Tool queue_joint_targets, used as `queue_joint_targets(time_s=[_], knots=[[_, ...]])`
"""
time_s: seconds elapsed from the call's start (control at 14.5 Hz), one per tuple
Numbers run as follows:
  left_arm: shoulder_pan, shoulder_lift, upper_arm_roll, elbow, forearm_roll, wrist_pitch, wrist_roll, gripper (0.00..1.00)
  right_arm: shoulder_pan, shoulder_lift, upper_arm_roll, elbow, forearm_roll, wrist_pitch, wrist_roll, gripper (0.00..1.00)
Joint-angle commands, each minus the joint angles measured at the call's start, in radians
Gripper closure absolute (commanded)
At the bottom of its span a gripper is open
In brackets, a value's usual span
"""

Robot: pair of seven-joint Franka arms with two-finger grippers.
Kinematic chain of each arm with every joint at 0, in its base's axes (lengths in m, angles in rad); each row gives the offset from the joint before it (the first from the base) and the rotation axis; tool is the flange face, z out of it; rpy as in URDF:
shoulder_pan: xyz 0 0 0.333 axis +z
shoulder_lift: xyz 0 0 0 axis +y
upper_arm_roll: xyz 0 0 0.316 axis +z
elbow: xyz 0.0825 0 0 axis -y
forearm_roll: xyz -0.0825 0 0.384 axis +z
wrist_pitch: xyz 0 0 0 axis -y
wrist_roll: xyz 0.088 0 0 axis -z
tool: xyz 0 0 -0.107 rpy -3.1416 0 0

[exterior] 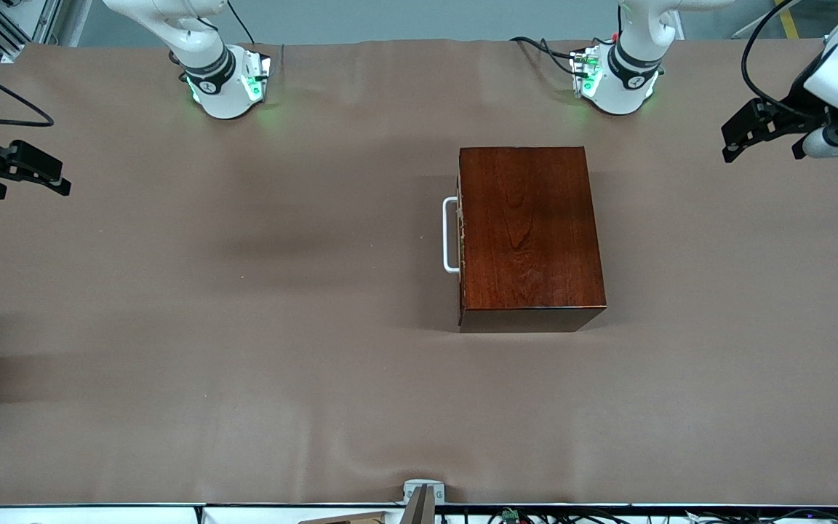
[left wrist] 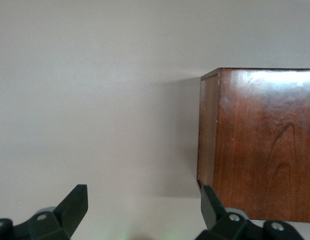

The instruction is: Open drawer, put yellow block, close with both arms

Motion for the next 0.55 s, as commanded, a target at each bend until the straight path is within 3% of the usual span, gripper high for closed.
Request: queue_joint_targets(time_s=[0.0, 0.48], knots=[[0.004, -0.016, 0.000, -0.022, -0.024, 0.021, 0.043, 0.00, -0.030, -0.015, 0.013, -0.001, -0.003, -0.012, -0.005, 0.00], [0.019, 0.039, 0.000, 0.046, -0.037, 0.017, 0.048, 0.00, -0.029, -0.015, 0.016, -0.001, -0.011, -0.010, -0.008, 0.00]])
